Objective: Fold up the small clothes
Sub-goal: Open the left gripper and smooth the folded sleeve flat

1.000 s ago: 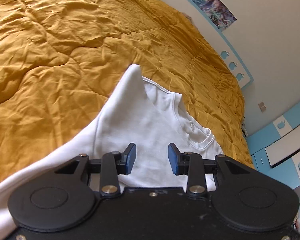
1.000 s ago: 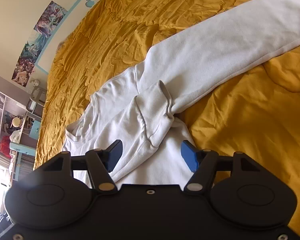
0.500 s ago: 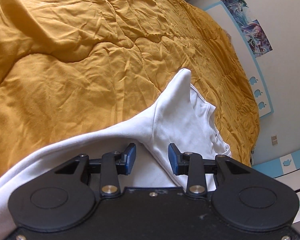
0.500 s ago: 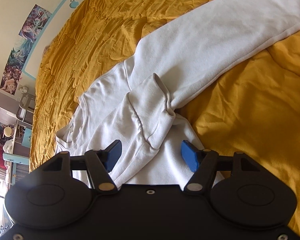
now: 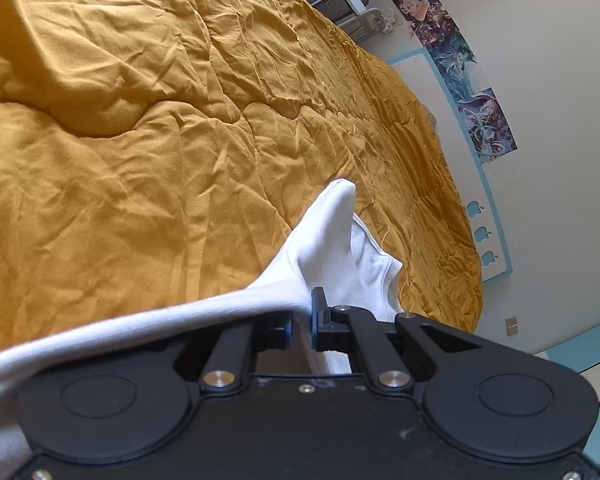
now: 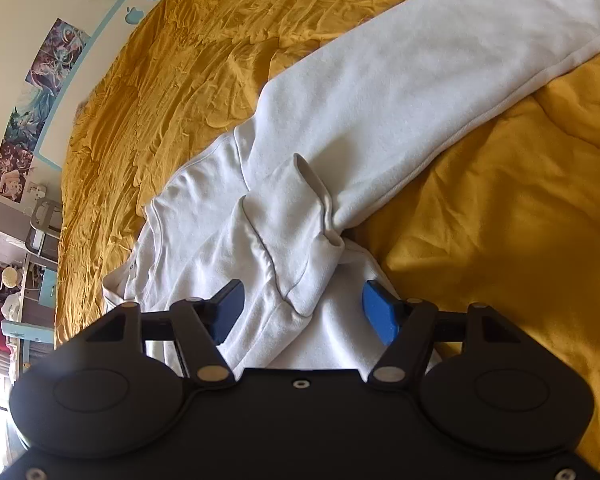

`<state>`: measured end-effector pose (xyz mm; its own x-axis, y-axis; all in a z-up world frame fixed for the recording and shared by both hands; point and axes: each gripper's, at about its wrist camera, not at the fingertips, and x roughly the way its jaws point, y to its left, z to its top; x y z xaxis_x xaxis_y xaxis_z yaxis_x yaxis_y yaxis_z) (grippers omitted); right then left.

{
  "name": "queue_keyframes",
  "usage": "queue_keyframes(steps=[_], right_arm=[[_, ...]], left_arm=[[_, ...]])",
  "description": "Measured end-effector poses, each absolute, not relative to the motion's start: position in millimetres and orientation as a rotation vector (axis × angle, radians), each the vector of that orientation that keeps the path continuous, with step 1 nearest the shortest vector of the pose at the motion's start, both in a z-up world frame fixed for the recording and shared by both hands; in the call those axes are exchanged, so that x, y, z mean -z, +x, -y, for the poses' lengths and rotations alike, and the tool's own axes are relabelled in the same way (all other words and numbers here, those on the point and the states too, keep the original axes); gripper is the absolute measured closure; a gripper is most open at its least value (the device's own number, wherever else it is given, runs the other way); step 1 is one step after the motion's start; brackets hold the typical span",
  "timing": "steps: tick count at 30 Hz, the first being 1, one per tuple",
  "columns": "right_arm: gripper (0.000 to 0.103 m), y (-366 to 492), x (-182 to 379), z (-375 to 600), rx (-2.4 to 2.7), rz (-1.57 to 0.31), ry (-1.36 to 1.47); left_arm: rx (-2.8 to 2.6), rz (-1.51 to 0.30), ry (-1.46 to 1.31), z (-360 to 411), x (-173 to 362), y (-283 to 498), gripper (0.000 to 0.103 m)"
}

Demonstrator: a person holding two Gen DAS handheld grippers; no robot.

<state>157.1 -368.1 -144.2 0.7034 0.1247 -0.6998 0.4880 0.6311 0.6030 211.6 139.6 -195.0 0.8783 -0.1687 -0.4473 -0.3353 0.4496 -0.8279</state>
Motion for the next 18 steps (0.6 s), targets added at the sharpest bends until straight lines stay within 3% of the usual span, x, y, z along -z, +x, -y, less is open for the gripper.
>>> queue_keyframes(steps=[2,4,5,6,7,13,18], right_arm=[[0.044,161,145,366,0.235,-0.765,0.889],[0.065,164,146,365,0.244,-0.756,0.899],[0.07,166,147,365,0.248,-0.753,0.906],[0.088,167,147,365,0.252,-0.75,0.911],[0.096,167,147,364,0.249,-0.749,0.916],[0.096,149,138,350,0.203,-0.726,0.915],[0.097,141,166,355,0.247,-0.793,0.964]], left_arm=[[-0.107,-0.495,-1.125,-142,194,210,0.098],[-0.113,-0.471,-1.132,-145,192,207,0.098],[-0.117,-0.454,-1.133,-146,190,205,0.098],[-0.123,-0.436,-1.138,-148,187,202,0.098],[-0.126,-0.42,-1.136,-151,184,200,0.098],[-0.181,-0.477,-1.133,-162,195,199,0.098],[-0.213,-0.515,-1.134,-164,209,197,0.097]])
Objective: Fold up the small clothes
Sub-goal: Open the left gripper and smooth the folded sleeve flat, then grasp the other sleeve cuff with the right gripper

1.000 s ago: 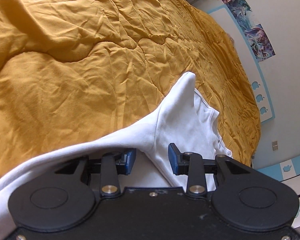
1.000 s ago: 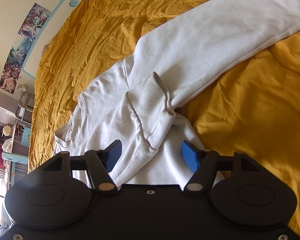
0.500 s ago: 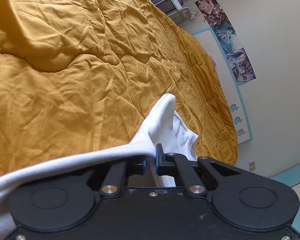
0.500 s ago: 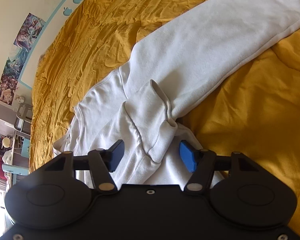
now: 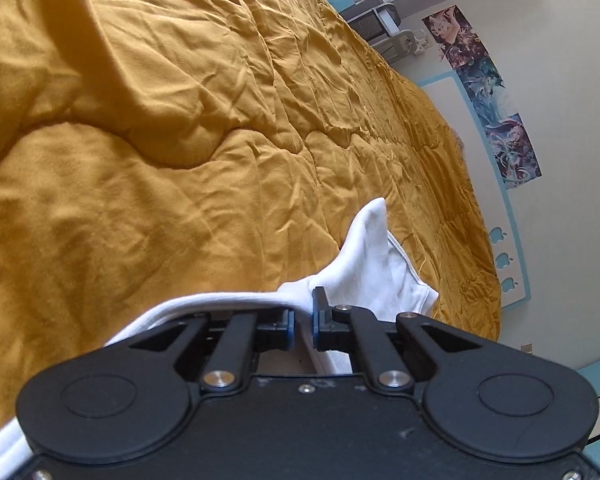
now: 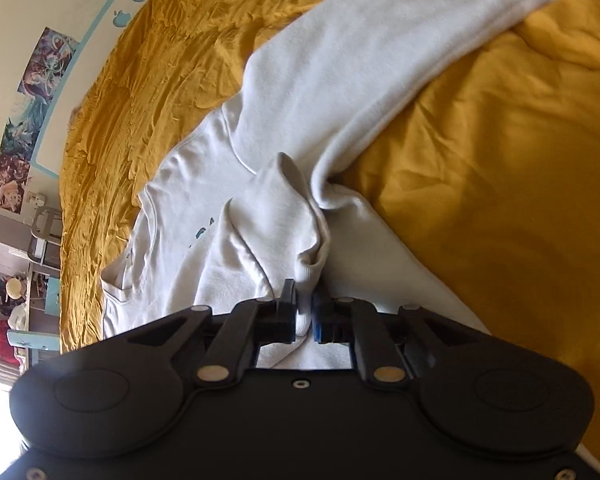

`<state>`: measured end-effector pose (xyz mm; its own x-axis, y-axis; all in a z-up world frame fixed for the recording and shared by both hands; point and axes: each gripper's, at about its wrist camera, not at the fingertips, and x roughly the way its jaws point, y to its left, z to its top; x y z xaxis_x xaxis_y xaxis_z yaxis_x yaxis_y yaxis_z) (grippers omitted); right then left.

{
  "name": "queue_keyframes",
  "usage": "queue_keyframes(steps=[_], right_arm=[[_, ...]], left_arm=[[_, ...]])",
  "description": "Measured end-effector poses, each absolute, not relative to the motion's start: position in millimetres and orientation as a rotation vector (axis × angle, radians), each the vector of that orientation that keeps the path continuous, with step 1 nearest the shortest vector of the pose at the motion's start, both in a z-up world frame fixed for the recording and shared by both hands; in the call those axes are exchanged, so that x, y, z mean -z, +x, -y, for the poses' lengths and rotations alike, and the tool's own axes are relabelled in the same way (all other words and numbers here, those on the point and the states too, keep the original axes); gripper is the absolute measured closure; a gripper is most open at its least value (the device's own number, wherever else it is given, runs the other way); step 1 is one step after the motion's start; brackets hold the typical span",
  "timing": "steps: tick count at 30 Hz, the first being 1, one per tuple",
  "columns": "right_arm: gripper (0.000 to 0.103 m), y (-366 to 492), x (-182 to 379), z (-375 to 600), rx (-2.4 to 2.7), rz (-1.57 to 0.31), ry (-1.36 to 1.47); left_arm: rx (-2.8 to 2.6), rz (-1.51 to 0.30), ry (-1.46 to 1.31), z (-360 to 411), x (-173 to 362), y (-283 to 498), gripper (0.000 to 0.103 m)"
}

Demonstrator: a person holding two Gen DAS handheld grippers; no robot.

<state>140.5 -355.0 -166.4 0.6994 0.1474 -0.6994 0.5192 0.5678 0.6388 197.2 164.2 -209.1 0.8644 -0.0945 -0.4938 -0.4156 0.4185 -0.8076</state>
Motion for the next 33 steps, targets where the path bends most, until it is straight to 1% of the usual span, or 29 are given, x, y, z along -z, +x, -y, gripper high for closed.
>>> queue_keyframes(steps=[2,4,5,7,9,13,14,20,23,25,26,27,28,29,30,33], right_arm=[[0.096,134,163,359,0.255,-0.791,0.98],[0.086,124,153,362,0.276,-0.789,0.993],[0.086,120,147,362,0.279,-0.772,0.995],[0.085,117,135,359,0.259,-0.722,0.964],[0.085,121,123,354,0.227,-0.681,0.922],[0.084,151,119,338,0.106,-0.682,0.865],[0.083,160,122,332,0.085,-0.705,0.858],[0.084,174,150,324,0.147,-0.835,0.806],[0.085,165,156,335,0.098,-0.825,0.848],[0.078,154,146,346,0.063,-0.804,0.869],[0.075,143,137,355,0.064,-0.76,0.858],[0.065,131,128,367,0.076,-0.71,0.851],[0.053,115,118,384,0.106,-0.645,0.851],[0.05,100,111,402,0.151,-0.586,0.856],[0.048,87,105,420,0.205,-0.533,0.858],[0.048,54,98,482,0.371,-0.428,0.868]], left_arm=[[-0.203,-0.519,-1.163,-164,204,194,0.096],[-0.201,-0.525,-1.154,-161,193,188,0.089],[-0.192,-0.523,-1.133,-158,187,185,0.086],[-0.161,-0.501,-1.047,-146,169,179,0.085],[-0.093,-0.476,-0.973,-131,153,182,0.077],[-0.026,-0.462,-0.865,-104,137,205,0.074],[-0.014,-0.473,-0.857,-101,138,212,0.072],[-0.168,-0.596,-0.794,-109,178,236,0.072],[-0.185,-0.642,-0.826,-120,191,240,0.072],[-0.147,-0.613,-0.808,-113,178,239,0.072],[-0.114,-0.597,-0.792,-106,170,240,0.072],[-0.056,-0.578,-0.776,-92,159,240,0.07],[0.004,-0.565,-0.766,-78,150,241,0.069],[0.057,-0.56,-0.756,-65,143,242,0.067],[0.131,-0.562,-0.74,-45,136,244,0.065],[0.326,-0.594,-0.71,12,128,245,0.062]])
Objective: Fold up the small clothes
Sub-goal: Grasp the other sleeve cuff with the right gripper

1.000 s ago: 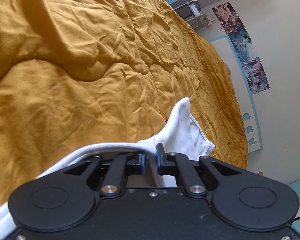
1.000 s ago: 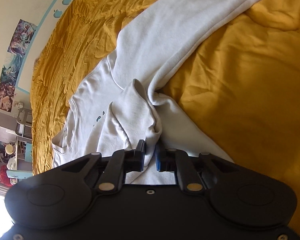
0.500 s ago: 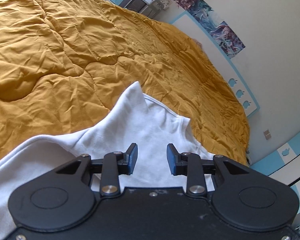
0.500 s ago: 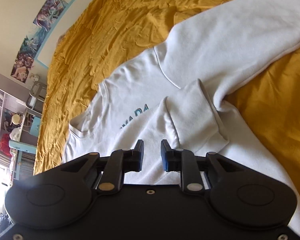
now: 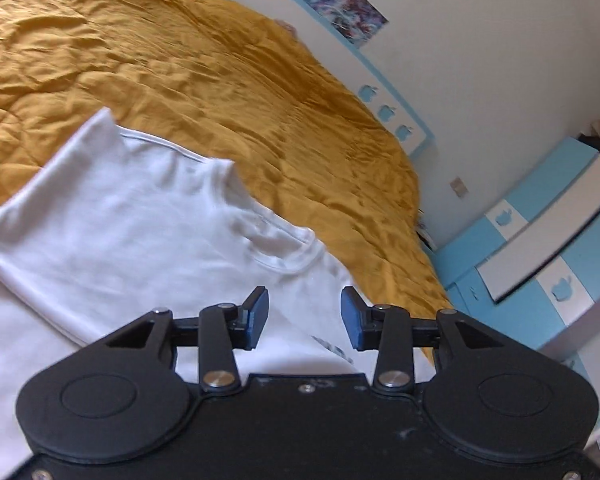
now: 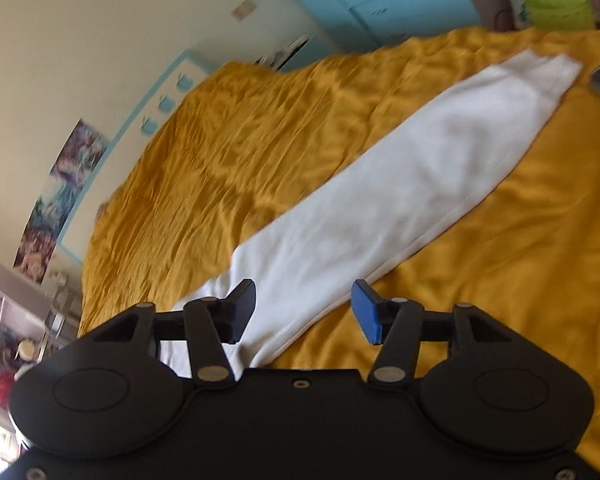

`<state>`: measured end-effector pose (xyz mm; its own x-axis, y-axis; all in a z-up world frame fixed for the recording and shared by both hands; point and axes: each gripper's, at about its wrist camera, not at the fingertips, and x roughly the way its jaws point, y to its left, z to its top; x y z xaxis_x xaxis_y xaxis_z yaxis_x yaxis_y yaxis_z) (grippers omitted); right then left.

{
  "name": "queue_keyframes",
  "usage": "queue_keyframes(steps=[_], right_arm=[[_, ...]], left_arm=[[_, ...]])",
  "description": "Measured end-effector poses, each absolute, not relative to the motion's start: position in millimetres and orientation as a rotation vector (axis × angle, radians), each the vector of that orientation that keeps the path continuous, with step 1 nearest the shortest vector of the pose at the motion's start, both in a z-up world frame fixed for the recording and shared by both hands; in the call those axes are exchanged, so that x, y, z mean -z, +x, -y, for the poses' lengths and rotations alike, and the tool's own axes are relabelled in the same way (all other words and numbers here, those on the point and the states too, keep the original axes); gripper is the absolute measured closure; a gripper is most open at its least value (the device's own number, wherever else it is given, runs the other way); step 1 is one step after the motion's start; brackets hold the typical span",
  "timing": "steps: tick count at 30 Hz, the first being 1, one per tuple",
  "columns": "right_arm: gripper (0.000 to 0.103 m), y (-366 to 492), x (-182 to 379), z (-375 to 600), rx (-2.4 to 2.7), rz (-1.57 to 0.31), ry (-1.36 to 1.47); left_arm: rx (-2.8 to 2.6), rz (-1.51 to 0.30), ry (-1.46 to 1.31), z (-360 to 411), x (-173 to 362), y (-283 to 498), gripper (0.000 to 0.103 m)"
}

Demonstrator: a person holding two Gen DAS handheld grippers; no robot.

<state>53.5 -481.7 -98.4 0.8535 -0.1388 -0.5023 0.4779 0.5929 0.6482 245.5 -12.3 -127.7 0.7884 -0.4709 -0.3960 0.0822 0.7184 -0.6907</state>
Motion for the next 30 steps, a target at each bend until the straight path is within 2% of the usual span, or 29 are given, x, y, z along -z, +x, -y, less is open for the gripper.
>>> queue_keyframes(steps=[3,5,9,12,14,22,23,24,25,30], right_arm=[[0.05,26,103,539,0.512,-0.371,0.937],[0.057,9,106,572,0.614,-0.337,0.965],[0.058,-3,121,617,0.699,-0.318,1.017],[0.059,-1,135,640,0.736,-0.334,1.114],[0.068,1,143,647,0.757,-0.314,1.164],[0.069,25,151,666,0.761,-0.242,1.217],[0.072,27,151,667,0.761,-0.239,1.221],[0.081,27,152,667,0.761,-0.233,1.226],[0.085,26,153,667,0.758,-0.226,1.231],[0.09,20,144,662,0.746,-0.19,1.214]], left_arm=[[0.472,-0.66,-0.663,73,136,242,0.06],[0.509,-0.711,-0.617,105,145,239,0.06],[0.518,-0.788,-0.531,151,165,241,0.06],[0.51,-0.837,-0.506,167,173,248,0.06],[0.514,-0.856,-0.493,173,176,251,0.06],[0.5,-0.887,-0.429,191,186,251,0.059],[0.498,-0.889,-0.425,192,187,252,0.058],[0.498,-0.894,-0.42,193,188,252,0.057],[0.499,-0.895,-0.415,194,189,253,0.057],[0.52,-0.888,-0.465,187,182,254,0.057]])
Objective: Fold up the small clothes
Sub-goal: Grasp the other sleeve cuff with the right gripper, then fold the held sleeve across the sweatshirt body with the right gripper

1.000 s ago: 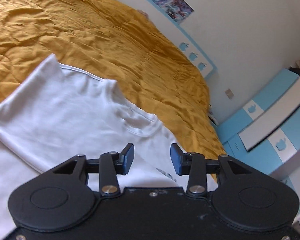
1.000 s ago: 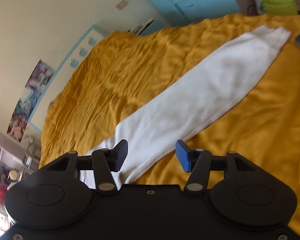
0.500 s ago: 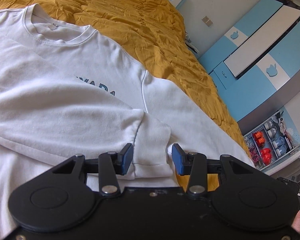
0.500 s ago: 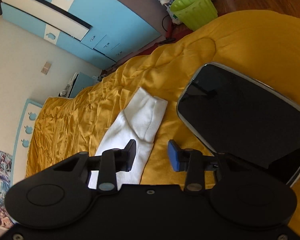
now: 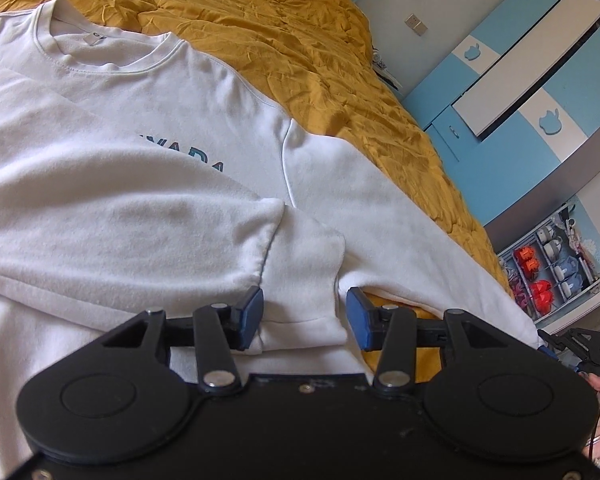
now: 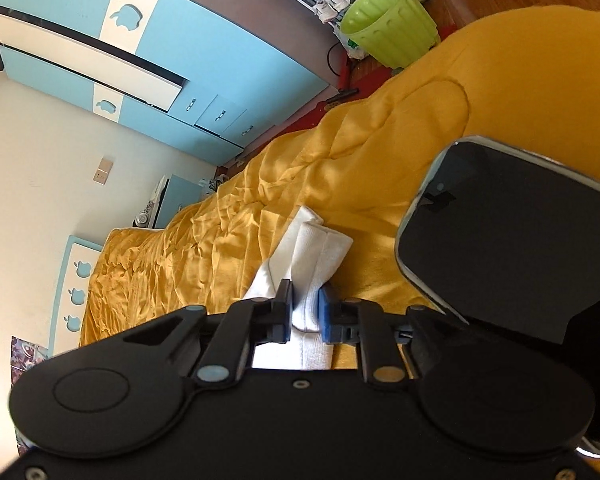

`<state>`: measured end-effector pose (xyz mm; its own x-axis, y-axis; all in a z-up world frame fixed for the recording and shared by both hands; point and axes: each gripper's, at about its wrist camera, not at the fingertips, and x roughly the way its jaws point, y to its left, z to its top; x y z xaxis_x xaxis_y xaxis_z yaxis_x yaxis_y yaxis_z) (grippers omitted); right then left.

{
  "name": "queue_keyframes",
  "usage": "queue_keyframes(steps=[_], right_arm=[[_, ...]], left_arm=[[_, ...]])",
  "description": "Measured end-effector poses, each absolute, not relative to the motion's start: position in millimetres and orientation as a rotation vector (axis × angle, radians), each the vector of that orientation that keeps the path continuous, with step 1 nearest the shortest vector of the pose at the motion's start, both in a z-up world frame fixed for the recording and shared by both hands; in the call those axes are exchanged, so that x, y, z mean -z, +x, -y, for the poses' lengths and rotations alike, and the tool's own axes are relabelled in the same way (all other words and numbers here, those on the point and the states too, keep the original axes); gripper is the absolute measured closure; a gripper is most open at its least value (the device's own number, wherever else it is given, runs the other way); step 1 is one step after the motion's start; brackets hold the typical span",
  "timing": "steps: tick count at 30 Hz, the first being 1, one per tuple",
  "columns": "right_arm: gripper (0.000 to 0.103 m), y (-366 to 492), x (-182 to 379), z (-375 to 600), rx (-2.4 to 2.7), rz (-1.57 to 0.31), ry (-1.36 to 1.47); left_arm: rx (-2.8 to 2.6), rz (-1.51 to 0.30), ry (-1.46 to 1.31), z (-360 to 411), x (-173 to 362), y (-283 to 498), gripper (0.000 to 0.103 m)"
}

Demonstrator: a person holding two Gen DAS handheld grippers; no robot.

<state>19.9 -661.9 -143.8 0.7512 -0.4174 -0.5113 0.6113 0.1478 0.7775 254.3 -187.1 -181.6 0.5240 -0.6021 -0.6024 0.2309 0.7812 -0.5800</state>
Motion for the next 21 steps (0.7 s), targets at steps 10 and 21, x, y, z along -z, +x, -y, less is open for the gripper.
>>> queue_keyframes(steps=[10,21], right_arm=[[0.092,52,53,605,0.533,-0.127,1.008],[0.092,151,-24,376,0.047,-0.192,0.883]], left_arm=[[0.462,-0.716,-0.616,98,132,226,0.056],[0.234,-0.626,-0.836,-71,135,192,0.056]])
